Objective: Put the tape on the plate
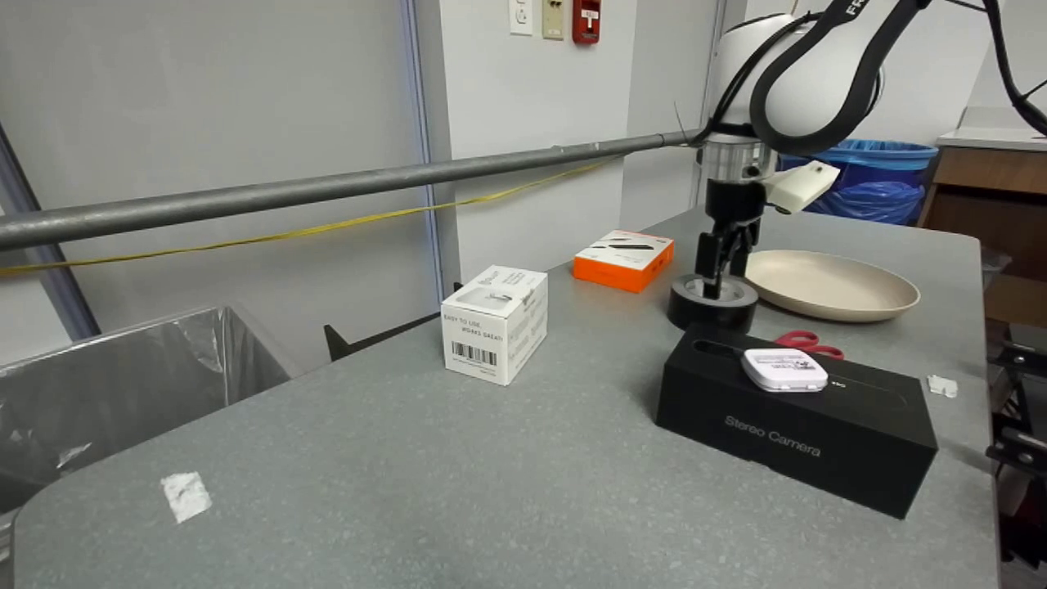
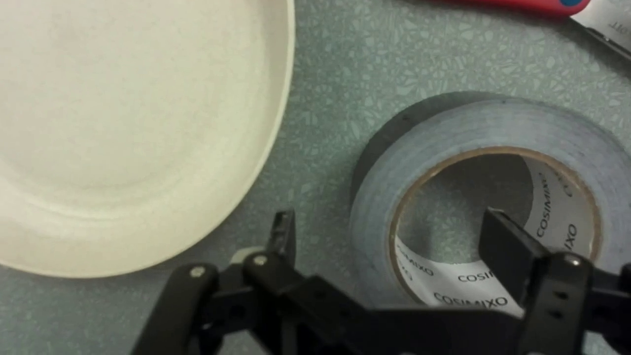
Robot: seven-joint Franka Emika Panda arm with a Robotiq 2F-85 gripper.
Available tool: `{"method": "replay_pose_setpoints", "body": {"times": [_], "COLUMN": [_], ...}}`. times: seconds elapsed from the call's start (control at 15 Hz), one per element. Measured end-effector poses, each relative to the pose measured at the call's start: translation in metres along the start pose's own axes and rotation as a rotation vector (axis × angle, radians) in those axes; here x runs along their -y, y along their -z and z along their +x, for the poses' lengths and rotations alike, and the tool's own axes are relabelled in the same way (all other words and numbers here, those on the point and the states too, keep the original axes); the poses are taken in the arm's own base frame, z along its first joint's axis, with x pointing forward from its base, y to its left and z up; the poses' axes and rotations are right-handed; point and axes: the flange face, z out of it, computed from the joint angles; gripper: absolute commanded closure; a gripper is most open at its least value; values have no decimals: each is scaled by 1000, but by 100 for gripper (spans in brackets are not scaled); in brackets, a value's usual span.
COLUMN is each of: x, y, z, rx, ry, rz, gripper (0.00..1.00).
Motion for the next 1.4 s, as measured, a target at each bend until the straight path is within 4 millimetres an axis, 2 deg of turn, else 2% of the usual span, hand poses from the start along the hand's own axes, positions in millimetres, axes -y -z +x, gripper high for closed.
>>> {"method": "replay_pose_setpoints", "body": {"times": [0.07, 0.4, 0.6, 1.07, 1.4], "x": [0, 1, -8, -8, -27], "y": [-2, -6, -6, 1, 49], "z": [2, 12, 14, 15, 6], "rx": [0, -7, -10, -19, -85], "ry": [0, 1, -3, -29, -59], "rz": [7, 37, 40, 74, 92], "gripper": [32, 72, 93, 94, 94]}}
